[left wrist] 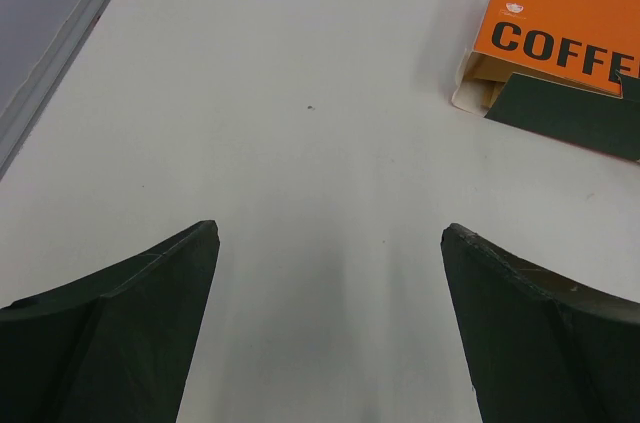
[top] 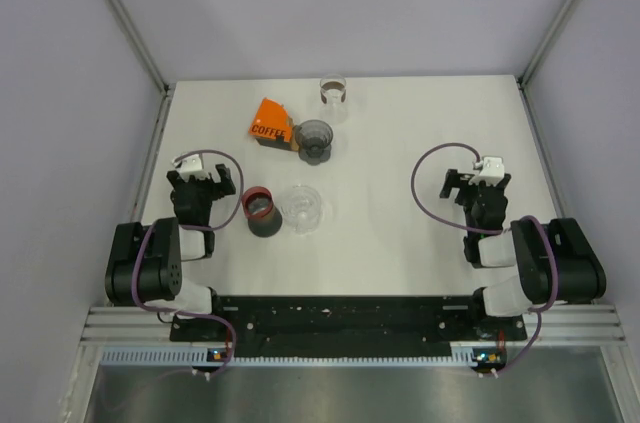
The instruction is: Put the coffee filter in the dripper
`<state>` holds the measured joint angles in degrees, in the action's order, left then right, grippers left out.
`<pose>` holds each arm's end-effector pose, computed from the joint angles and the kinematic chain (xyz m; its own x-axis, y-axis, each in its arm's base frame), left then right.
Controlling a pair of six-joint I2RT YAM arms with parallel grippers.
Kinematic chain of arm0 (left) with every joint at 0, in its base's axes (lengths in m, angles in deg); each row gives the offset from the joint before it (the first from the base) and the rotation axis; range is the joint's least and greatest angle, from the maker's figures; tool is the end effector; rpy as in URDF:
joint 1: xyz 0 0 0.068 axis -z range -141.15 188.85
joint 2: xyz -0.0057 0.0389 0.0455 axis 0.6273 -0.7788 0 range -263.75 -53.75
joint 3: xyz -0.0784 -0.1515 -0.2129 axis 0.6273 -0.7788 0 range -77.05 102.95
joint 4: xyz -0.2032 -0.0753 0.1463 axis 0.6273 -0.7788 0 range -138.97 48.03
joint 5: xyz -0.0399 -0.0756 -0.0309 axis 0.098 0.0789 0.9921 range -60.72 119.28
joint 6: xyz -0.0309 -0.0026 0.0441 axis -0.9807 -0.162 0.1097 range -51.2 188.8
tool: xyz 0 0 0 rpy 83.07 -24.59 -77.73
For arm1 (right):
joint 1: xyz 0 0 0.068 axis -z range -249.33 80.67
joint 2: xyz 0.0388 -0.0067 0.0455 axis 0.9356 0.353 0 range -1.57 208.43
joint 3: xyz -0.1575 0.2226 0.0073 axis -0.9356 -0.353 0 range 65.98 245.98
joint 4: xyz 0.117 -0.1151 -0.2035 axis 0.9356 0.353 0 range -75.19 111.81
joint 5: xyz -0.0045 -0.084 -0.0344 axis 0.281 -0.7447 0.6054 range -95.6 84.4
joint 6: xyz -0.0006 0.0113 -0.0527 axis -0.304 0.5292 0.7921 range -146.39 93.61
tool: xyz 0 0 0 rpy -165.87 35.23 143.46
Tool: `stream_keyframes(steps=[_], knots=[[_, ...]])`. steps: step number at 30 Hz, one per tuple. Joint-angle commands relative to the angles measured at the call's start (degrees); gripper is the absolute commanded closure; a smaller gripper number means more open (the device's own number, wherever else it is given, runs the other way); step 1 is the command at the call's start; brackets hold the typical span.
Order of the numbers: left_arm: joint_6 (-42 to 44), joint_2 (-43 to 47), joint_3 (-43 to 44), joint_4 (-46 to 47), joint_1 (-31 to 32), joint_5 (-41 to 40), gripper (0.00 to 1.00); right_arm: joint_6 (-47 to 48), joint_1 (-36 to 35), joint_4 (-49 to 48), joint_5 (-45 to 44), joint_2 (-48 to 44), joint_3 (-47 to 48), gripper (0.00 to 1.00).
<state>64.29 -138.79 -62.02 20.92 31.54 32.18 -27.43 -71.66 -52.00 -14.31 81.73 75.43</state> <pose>0.2441 0.0295 0.1532 -0.1163 -0.0941 -0.9887 -0.0867 0.9927 -0.0843 0.2234 0.0038 0.1436 -0.1205 0.0130 -0.9926 0.1120 0.9937 -0.0005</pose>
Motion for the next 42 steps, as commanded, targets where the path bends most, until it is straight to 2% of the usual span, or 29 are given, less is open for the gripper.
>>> stream_keyframes(steps=[1, 5, 7, 9, 11, 14, 18, 21, 22, 24, 26, 29, 31, 34, 38, 42], knots=[[0.12, 0.31, 0.88, 1.88, 0.28, -0.61, 0.01, 0.16, 0.22, -1.93, 0.80, 0.10, 1.53, 0.01], [0.21, 0.22, 0.97, 1.88, 0.19, -0.70, 0.01, 0.07, 0.48, -2.10, 1.24, -0.07, 1.54, 0.01], [0.99, 0.22, 1.40, 1.27, 0.28, 1.66, 0.01, -0.10, 0.48, 2.18, 0.98, -2.78, 2.75, 0.01], [1.26, 0.31, 1.41, 0.82, 0.28, 2.29, 0.05, -0.28, 0.48, 12.17, 0.36, -8.13, 6.95, 0.01], [-0.05, 1.27, 1.76, -0.04, 0.28, -1.02, 0.04, -2.89, 0.48, 24.91, -0.25, -11.83, 12.14, 0.01], [-1.11, 3.55, 3.42, -4.79, 0.11, -2.28, 0.01, -8.09, 0.40, 40.30, 3.94, -12.91, 21.10, 0.01], [-4.27, 8.64, 15.26, -29.87, -1.56, -6.32, 0.01, -12.76, -2.32, 55.44, 9.84, -11.07, 31.75, 0.01], [-3.93, 11.81, 24.50, -40.97, -4.81, 1.99, 0.03, -13.03, -7.23, 61.95, 8.89, -10.45, 36.94, 0.03], [-1.66, 12.78, 27.31, -44.66, -5.25, 5.59, 0.04, -12.76, -8.91, 63.45, 7.15, -10.10, 38.43, 0.03], [7.62, 14.19, 33.81, -56.85, -5.43, 19.62, 0.08, -11.71, -12.51, 66.70, 6.16, -9.22, 41.16, 0.04], [21.24, 14.37, 41.98, -76.16, -4.91, 35.44, 0.10, -11.09, -15.15, 70.48, 7.12, -8.61, 43.71, 0.04], [38.20, 13.58, 51.83, -102.55, -4.03, 43.85, 0.11, -11.00, -17.62, 73.48, 11.16, -8.07, 46.27, 0.04], [48.85, 14.02, 54.31, -113.65, -3.68, 44.30, 0.11, -11.09, -19.02, 73.49, 13.10, -8.07, 46.27, 0.04], [58.72, 14.81, 54.41, -119.31, -2.10, 39.49, 0.09, -10.48, -20.96, 73.92, 14.07, -8.07, 46.18, 0.04], [61.02, 13.41, 54.14, -120.11, 4.39, 30.87, 0.10, -10.21, -22.28, 74.28, 14.42, -7.99, 45.92, 0.04], [60.59, 11.56, 53.71, -118.27, 9.85, 28.22, 0.12, -10.12, -22.72, 74.89, 15.04, -8.07, 45.48, 0.04]])
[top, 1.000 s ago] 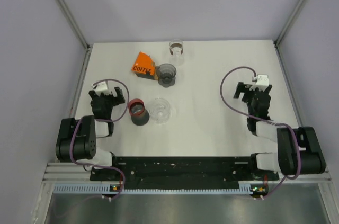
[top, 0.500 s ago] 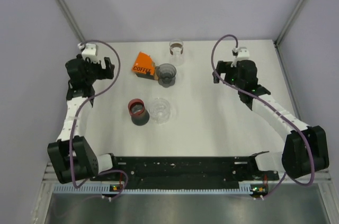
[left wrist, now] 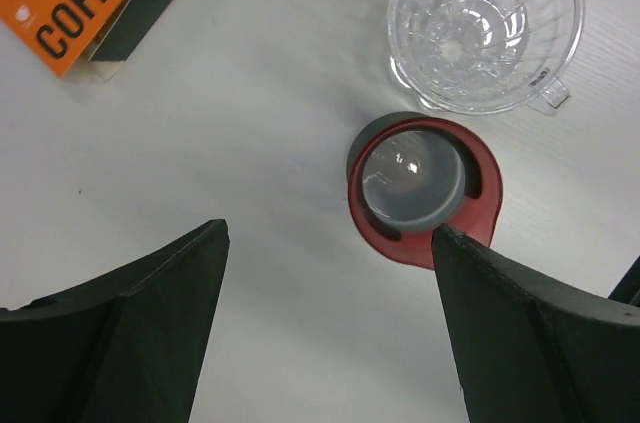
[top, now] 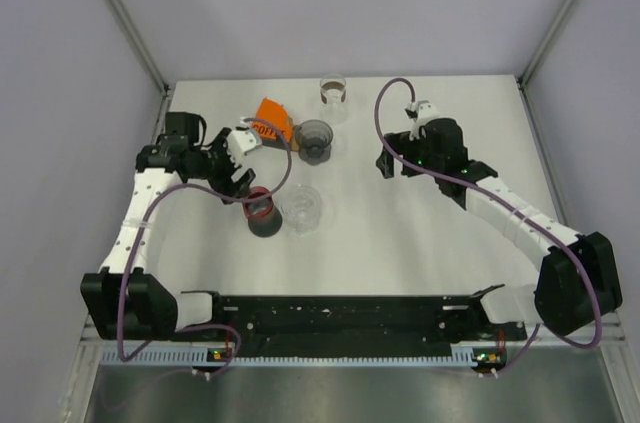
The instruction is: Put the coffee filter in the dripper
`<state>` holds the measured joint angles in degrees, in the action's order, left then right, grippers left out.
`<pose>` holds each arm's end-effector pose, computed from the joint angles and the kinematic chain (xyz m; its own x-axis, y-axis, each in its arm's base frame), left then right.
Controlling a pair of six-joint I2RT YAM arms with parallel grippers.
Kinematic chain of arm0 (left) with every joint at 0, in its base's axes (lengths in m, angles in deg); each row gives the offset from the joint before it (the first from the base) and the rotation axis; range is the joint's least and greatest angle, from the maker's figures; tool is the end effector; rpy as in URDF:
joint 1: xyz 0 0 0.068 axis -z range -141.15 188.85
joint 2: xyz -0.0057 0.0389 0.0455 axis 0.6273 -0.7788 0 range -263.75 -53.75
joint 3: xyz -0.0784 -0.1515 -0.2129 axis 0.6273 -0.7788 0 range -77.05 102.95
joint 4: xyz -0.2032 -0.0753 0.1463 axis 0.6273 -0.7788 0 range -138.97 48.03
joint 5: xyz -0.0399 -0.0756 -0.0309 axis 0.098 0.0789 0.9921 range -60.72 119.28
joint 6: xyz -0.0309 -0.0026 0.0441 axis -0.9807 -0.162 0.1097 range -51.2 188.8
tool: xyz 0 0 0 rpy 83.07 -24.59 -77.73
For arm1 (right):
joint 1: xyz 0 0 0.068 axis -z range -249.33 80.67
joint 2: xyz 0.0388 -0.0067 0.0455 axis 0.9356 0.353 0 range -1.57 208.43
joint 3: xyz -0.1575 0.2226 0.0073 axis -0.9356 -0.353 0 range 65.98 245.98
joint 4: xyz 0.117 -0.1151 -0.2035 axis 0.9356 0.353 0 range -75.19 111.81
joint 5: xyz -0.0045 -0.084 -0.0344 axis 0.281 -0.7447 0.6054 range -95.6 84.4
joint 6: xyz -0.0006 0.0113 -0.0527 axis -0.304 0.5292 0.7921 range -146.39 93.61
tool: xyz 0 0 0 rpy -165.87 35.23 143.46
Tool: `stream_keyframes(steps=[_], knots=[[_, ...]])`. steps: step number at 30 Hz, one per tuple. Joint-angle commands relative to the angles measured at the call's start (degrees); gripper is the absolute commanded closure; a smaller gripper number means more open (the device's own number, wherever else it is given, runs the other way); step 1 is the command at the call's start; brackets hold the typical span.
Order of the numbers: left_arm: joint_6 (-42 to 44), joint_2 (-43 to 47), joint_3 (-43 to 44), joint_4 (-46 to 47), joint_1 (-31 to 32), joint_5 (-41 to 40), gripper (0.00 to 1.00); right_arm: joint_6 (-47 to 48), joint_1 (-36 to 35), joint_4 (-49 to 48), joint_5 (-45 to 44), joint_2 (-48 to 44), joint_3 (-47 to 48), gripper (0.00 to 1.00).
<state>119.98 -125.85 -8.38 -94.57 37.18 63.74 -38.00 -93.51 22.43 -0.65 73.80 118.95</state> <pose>0.2452 -0.0130 0.3242 -0.2920 0.6341 -0.7160 0.8289 0.5413 0.1413 0.2701 0.1247 0.2763 -0.5429 -0.0240 -0.8394 -0.3747 0.9015 0.2166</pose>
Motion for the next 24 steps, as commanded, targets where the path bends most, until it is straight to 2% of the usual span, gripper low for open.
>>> stream_keyframes(steps=[1, 4, 9, 14, 17, 19, 21, 24], knots=[[3.85, -1.90, -0.19, -1.03, 5.18, -4.39, 0.13, 0.63, -0.95, 0.64, 1.38, -0.14, 1.87, 0.04], [2.87, -4.18, -0.64, 2.41, 7.47, -7.99, 0.16, 0.89, -1.21, 1.26, 1.55, -0.49, 1.43, 0.04], [2.70, -9.02, 1.03, 2.59, 9.67, -11.51, 0.22, 1.60, -1.30, 1.79, 1.55, -1.19, 0.56, 0.04], [3.23, -11.05, 0.51, 2.59, 10.02, -11.69, 0.24, 1.33, -1.30, 1.88, 2.08, -1.11, 0.47, 0.04], [2.97, -11.66, -0.81, 2.76, 10.72, -11.34, 0.32, 1.25, -1.48, 1.79, 2.17, -1.19, 0.47, 0.04], [1.04, -12.01, -1.43, 2.94, 11.08, -11.17, 0.42, 1.07, -1.57, 1.88, 2.26, -1.37, 0.90, 0.04], [-2.12, -12.10, -0.73, 2.59, 11.08, -10.90, 0.59, 0.90, -1.83, 2.05, 2.61, -1.46, 1.34, 0.04], [-8.08, -11.23, 0.85, 2.50, 11.08, -12.04, 0.94, -0.33, -2.00, 2.05, 2.70, -2.33, 1.87, 0.04]])
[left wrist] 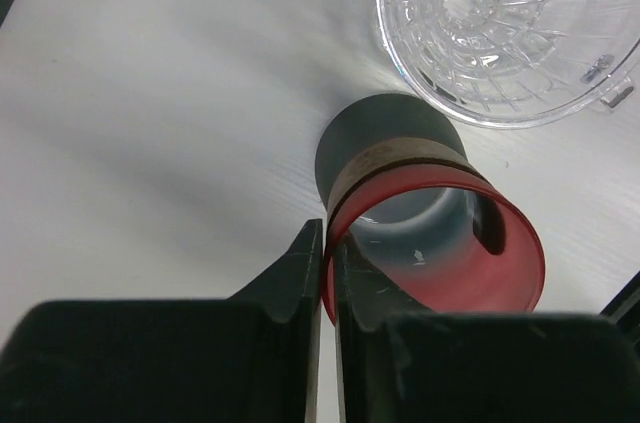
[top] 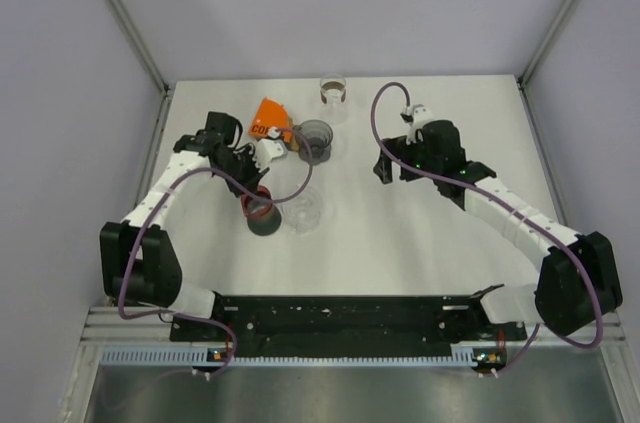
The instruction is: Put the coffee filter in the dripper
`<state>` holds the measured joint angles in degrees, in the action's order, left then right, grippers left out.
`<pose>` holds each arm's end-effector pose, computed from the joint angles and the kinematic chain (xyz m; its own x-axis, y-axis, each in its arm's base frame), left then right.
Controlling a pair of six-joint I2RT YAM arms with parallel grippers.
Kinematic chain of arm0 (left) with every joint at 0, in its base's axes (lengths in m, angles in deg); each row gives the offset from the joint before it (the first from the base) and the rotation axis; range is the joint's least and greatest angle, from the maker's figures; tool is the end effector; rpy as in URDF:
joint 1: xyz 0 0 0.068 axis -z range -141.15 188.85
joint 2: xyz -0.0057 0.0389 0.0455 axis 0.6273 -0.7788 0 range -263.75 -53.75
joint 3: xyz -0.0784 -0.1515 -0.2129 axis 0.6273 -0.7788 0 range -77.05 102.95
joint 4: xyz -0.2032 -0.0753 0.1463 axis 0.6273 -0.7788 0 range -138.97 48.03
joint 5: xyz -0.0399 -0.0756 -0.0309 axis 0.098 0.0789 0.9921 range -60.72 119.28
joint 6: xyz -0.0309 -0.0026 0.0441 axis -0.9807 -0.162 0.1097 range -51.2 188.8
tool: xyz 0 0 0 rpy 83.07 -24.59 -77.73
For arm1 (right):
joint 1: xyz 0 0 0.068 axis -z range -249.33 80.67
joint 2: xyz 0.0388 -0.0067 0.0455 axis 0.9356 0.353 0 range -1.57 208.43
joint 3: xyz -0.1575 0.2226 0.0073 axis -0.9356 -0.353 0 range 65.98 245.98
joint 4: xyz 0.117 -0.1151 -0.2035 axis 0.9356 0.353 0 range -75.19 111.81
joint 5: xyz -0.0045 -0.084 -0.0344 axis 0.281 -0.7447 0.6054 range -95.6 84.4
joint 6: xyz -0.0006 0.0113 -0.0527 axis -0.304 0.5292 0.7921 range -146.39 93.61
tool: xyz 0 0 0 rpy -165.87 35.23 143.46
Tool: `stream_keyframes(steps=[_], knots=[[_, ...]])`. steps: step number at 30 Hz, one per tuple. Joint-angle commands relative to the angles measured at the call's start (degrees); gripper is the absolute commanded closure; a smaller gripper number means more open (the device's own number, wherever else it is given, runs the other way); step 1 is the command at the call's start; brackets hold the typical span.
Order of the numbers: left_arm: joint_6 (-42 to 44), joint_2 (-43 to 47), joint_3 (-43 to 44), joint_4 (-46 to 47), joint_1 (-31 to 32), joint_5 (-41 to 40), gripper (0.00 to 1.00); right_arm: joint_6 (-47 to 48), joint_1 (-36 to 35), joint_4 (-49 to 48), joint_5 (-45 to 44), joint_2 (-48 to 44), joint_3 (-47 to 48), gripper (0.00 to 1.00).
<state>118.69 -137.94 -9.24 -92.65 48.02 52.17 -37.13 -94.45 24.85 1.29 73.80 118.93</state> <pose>0.2810 -0.0594 0.2663 -0.3589 0.7716 -0.5252 0.8863 0.4582 0.0674 0.2652 0.1291 0.2722 -0.5731 -0.0644 -0.8170 -0.4136 0.8833 0.2206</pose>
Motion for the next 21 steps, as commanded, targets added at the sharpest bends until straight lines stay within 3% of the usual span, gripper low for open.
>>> stream_keyframes(steps=[1, 5, 9, 13, 17, 21], knots=[[-8.91, 1.30, 2.32, 0.66, 0.24, -1.27, 1.00, -1.91, -1.24, -0.29, 0.23, -2.51, 2.07, 0.04], [-19.10, 2.79, 4.52, 1.89, 0.24, -4.60, 1.00, -4.72, -4.48, 0.15, -2.66, -2.51, 3.91, 0.04], [-36.05, 4.38, 7.68, 5.85, 0.15, -14.52, 1.00, -9.28, -11.33, -0.28, -11.53, -2.16, 7.60, 0.06], [-48.54, 6.30, 10.23, 6.11, 0.15, -17.36, 1.00, -14.04, -19.24, -4.23, -20.15, 0.12, 13.39, 0.17], [-60.59, 9.99, 6.38, 10.15, 1.02, -20.86, 1.00, -14.74, -27.24, -9.50, -27.10, 5.99, 20.16, 0.32], [-67.10, 12.46, 4.17, 10.69, 3.83, -27.63, 1.00, -14.31, -31.38, -11.45, -28.69, 14.25, 27.72, 0.35]])
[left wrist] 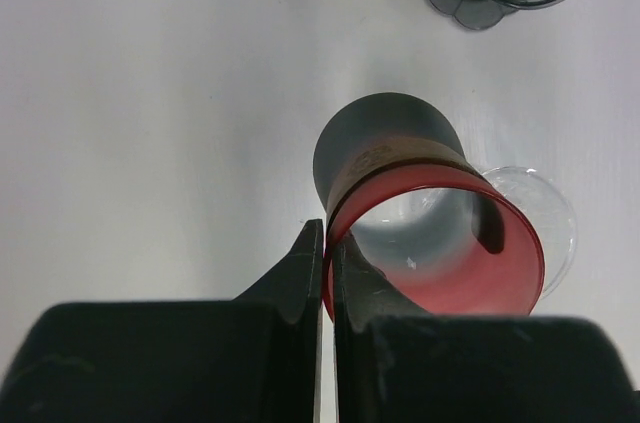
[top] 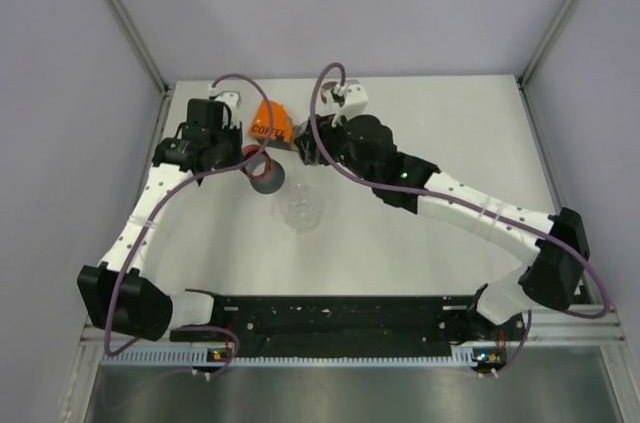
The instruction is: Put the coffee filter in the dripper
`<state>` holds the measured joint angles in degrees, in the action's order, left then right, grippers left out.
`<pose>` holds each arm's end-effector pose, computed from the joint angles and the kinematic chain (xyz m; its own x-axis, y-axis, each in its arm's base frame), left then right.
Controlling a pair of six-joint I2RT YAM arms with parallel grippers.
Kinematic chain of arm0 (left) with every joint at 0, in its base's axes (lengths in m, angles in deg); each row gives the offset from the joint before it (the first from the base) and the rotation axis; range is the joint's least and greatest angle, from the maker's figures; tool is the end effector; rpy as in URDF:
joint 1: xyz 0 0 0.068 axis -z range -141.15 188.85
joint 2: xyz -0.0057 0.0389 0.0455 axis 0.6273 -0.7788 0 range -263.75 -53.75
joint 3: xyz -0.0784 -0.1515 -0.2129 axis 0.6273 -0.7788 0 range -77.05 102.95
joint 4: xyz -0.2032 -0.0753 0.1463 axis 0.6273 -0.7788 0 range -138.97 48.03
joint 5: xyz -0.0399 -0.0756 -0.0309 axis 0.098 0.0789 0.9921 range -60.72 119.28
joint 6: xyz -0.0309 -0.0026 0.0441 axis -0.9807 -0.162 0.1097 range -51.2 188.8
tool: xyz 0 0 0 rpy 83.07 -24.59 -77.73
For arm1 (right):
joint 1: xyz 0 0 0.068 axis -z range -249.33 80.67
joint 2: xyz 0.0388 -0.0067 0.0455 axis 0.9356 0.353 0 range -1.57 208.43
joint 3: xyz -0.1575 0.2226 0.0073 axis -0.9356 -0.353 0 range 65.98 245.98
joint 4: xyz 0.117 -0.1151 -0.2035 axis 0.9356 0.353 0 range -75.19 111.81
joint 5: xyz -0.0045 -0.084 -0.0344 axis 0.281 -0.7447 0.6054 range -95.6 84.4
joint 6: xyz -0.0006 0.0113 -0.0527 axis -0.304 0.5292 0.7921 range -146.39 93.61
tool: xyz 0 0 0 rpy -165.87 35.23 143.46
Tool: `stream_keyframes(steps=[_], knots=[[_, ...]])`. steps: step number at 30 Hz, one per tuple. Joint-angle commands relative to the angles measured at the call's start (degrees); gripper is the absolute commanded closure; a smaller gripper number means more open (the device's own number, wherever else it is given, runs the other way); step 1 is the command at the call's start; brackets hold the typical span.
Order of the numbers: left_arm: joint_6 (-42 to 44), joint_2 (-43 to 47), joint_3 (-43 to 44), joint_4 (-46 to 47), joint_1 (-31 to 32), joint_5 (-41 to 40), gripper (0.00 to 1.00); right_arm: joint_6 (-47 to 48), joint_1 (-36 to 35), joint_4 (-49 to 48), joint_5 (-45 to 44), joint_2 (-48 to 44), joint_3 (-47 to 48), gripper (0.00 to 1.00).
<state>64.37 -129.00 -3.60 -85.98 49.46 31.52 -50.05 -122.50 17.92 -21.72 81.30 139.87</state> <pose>0.2709 -0.0522 0.3425 -0.7188 0.0561 -0.6929 0.1557 0.9844 -0.0818 0.2143 0.2698 0.3738 -0.3583 0.1647 -0.9190 -0.5050 0.7937 0.3391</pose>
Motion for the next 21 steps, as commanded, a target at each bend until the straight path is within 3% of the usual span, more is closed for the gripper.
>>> stream_keyframes(steps=[1, 12, 21], knots=[[-14.54, 3.96, -1.47, 3.93, 2.48, -7.42, 1.00, -1.56, -4.13, -4.61, -5.42, 9.47, 8.71, 0.35], [-21.15, 3.17, 2.05, 1.73, 3.36, -7.16, 1.00, 0.36, -5.90, -1.01, -7.08, 23.47, 21.46, 0.35], [-21.50, 2.91, 2.40, 2.70, 3.80, -7.87, 1.00, 5.11, -5.90, 9.27, -8.23, 33.93, 32.54, 0.37]])
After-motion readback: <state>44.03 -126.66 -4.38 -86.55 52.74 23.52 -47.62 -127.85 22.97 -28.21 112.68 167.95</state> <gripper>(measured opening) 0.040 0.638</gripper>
